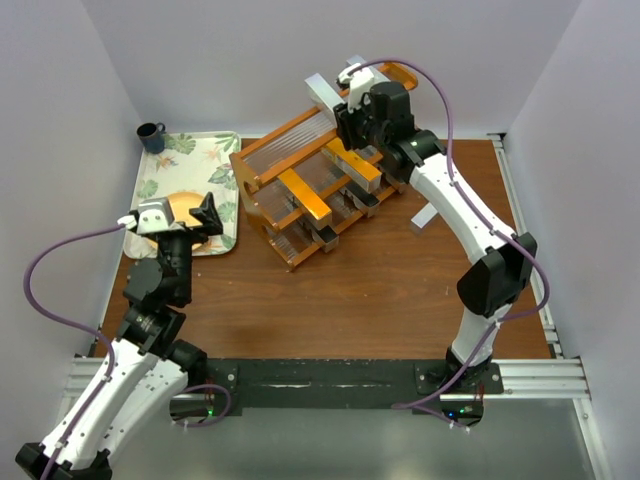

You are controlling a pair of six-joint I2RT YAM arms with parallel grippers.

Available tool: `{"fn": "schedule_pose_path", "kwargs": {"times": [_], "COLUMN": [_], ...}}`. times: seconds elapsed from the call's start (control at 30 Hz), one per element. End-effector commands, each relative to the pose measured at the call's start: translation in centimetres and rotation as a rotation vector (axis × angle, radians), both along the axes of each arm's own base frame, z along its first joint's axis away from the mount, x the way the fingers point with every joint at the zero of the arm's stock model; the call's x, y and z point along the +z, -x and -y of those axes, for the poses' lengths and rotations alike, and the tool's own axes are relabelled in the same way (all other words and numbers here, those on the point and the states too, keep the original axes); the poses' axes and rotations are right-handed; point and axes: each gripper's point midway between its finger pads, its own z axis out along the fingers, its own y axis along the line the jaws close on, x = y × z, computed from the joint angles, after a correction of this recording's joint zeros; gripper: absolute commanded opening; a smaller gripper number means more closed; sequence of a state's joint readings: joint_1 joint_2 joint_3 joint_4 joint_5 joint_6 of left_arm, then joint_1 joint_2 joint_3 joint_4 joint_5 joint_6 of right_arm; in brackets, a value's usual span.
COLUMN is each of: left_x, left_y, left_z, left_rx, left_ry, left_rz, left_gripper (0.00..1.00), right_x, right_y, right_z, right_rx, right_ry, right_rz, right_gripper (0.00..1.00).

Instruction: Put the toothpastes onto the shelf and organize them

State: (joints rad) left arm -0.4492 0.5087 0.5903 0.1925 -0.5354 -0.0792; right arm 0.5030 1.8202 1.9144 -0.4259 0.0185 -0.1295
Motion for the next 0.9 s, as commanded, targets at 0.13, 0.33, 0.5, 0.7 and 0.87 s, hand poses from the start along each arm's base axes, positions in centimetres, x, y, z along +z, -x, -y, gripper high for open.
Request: {"fn": "schedule_pose_path", "kwargs": {"times": [0.13,0.33,0.5,0.7,0.87], "left_x": [0.4,0.4,0.3,0.3,0.3], "left_y": [-0.1,-0.1,-0.1,-0.2,-0.2], "left_z": [0.5,0.7,0.8,0.9,0.9], "left_rx": [-0.033,-0.044,-0.053,-0.057,-0.058], "left_ry": [0.021,0.015,0.012,0.009,0.01], "left_rz": [0.019,0.02,0.02,0.017,0.02], "left_gripper": [0.98,0.97,0.96,0.96,0.96], "right_x": [5.3,4.9,4.6,4.2,3.7], "right_y": [-0.9,-1.0,-0.7,-0.7,-0.8], "right_z": [-1.8,-2.0,-1.8,-1.7,-1.7], "right_rx": [0.06,0.054,0.047,0.043,0.039], "right_ry": [-0.1,-0.124,-0.125,-0.116,-0.106], "right_rz": [0.115,0.091,0.08,0.071,0.062], "right_gripper": [0.11,0.2,0.29,0.33,0.38]}}
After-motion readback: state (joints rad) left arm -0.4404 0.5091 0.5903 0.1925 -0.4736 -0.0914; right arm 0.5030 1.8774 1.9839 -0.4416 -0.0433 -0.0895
